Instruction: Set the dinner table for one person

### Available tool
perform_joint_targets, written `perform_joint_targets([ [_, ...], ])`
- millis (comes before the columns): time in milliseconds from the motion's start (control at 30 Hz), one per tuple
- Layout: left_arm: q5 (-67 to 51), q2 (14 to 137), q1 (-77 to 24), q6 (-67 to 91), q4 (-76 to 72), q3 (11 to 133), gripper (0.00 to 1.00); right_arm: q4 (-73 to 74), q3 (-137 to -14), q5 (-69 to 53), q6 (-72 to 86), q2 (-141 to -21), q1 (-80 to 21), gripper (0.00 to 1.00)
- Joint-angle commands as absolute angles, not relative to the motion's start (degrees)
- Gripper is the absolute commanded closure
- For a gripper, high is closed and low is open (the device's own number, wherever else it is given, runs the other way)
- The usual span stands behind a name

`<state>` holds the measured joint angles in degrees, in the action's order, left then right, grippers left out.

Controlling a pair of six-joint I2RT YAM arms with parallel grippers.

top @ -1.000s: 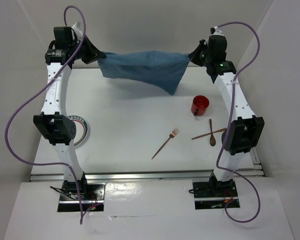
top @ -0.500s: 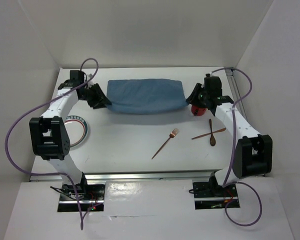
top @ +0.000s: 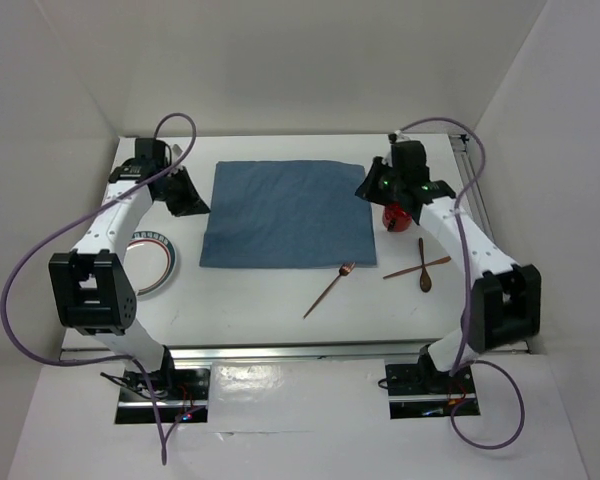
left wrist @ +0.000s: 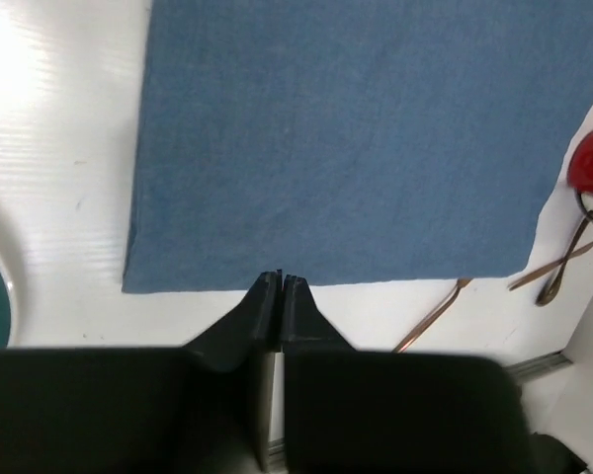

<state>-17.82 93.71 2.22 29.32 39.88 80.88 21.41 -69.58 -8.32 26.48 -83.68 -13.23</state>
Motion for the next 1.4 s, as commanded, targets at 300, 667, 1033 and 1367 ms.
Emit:
perform_joint_targets([
  [300, -15.12, 109.33, -4.83, 32.60, 34.01, 82.36, 1.00, 24.26, -78.84, -10.90, 23.20, -108.46, -18.72, 1.00],
  [667, -10.99, 111.88, -6.42, 32.61, 32.96, 76.21, 1.00, 21.71, -69.26, -8.79, 24.35, -109.69, -20.39, 1.00],
  [1033, -6.86, 107.31, -6.94, 33.13, 34.98, 72.69, 1.00, 22.85, -67.85, -7.73, 23.12, -106.52, -20.39, 1.00],
  [1367, 6.57, 93.44, -4.93, 36.56, 45.26, 80.52, 0.36, 27.60, -83.05, -8.79, 20.74, -99.95, -21.45, 0.40],
])
